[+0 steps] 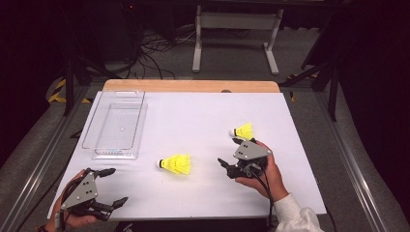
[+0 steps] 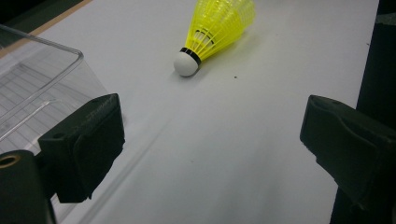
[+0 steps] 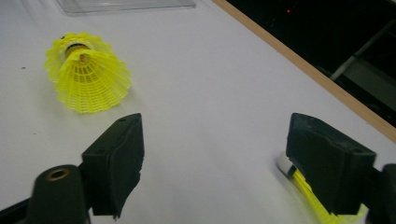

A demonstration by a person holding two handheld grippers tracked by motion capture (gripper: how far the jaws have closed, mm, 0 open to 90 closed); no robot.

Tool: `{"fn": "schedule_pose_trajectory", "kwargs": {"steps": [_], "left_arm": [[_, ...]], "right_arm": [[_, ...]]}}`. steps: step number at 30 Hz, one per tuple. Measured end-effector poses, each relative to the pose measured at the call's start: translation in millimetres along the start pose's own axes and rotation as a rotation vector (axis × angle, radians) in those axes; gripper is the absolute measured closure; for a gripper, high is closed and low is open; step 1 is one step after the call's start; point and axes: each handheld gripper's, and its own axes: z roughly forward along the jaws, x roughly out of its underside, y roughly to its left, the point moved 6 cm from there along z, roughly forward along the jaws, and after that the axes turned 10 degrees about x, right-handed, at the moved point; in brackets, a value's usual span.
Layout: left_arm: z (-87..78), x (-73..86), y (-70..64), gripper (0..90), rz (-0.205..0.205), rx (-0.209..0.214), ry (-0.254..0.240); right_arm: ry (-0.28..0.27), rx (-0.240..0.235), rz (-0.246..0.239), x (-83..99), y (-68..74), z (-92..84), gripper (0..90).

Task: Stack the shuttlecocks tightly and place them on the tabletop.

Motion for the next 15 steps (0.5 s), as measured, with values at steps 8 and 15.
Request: {"fn": "schedule_pose_trajectory", "kwargs": {"steps": [8, 15], "left_arm": [[0.3, 0.1, 0.2, 7.4, 0.003, 0.0, 0.002], [0.2, 0.0, -0.1, 7.4, 0.003, 0.0, 0.002]], "right_arm": [[0.006, 0.068, 0.057, 10.5, -24.2, -4.8, 13.6], [0.045, 0.102, 0.114, 25.3, -45.8, -0.9, 11.7]]}}
